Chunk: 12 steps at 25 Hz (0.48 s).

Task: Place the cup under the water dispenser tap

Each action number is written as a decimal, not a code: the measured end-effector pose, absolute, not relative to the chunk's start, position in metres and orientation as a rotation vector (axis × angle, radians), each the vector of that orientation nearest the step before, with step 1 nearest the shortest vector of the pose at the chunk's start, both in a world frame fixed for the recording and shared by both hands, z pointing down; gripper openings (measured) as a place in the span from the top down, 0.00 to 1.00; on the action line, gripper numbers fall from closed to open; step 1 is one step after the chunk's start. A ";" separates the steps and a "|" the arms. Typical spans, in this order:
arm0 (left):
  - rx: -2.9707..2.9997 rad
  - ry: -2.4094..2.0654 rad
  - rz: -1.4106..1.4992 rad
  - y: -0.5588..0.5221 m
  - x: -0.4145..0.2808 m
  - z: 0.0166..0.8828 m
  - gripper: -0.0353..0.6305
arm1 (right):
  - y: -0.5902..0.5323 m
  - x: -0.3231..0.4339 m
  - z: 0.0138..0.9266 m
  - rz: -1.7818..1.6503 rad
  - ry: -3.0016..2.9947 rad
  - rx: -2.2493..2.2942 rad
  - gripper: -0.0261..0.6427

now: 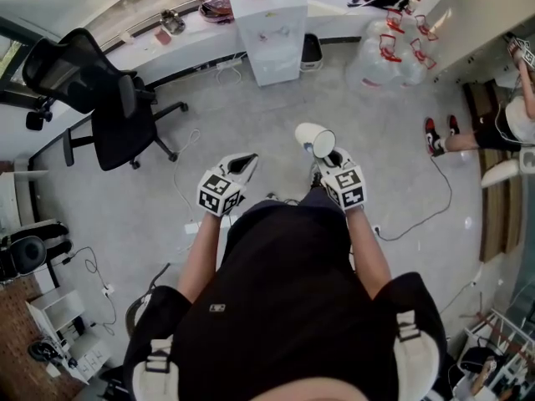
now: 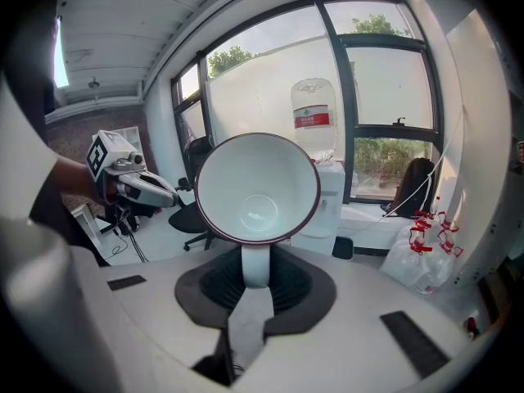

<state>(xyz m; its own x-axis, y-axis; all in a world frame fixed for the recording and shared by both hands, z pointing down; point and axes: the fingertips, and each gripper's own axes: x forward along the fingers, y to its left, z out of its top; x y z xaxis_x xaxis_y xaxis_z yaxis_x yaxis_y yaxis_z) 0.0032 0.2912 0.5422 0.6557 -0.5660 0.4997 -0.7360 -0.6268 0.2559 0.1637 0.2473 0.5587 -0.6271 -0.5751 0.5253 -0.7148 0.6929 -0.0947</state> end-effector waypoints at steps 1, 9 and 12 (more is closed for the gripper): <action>2.431 -1.030 0.524 0.284 0.007 0.541 0.95 | 0.241 0.168 0.560 0.410 -2.441 0.983 0.90; 2.414 -1.079 0.542 0.236 0.048 0.533 0.95 | 0.187 0.204 0.565 0.393 -2.452 0.890 0.90; 2.410 -1.110 0.537 0.220 0.068 0.529 0.95 | 0.170 0.222 0.568 0.395 -2.459 0.849 0.90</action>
